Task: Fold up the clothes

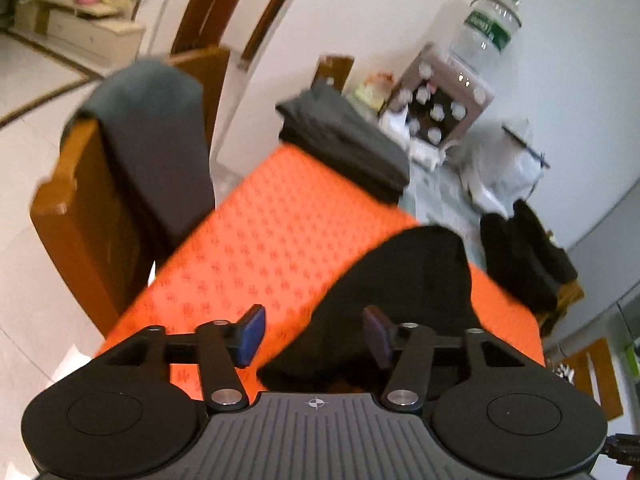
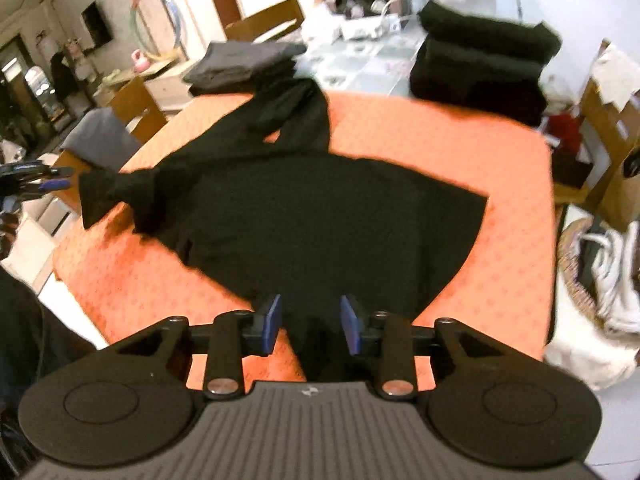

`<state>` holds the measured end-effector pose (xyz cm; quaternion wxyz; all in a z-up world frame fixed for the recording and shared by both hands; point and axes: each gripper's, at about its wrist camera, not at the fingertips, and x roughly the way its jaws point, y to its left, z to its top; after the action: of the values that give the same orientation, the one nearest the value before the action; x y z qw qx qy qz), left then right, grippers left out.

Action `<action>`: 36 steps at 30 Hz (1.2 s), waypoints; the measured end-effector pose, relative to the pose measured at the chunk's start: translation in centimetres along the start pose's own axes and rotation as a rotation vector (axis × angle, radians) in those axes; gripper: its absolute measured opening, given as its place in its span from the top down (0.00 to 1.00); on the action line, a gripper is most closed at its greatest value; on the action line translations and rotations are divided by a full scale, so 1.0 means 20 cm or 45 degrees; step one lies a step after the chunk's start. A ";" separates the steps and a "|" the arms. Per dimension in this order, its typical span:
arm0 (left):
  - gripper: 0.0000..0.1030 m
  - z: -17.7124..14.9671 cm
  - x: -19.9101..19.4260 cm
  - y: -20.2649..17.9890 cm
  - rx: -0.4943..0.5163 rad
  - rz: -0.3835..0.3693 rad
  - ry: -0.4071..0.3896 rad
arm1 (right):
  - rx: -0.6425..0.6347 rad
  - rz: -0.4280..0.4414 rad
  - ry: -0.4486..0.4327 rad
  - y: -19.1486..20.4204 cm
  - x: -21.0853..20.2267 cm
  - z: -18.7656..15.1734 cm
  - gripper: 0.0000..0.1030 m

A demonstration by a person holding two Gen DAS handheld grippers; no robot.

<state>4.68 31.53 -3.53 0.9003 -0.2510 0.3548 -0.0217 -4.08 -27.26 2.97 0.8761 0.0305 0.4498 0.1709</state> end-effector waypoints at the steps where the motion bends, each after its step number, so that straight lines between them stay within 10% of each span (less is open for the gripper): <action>1: 0.43 0.02 0.00 -0.02 0.009 0.000 -0.011 | 0.009 -0.014 -0.022 -0.01 -0.01 0.01 0.62; 17: 0.41 0.18 0.60 -0.34 0.288 0.068 0.123 | 0.421 -0.314 -0.134 -0.53 0.28 0.21 0.59; 36: 0.42 0.20 1.26 -0.45 0.420 0.093 0.386 | 0.400 -0.396 0.041 -0.86 0.87 0.40 0.56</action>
<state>27.32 19.92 -12.56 0.8658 -0.0814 0.4865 -0.0841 16.36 -36.87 -9.43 0.8691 0.0941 0.4840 -0.0379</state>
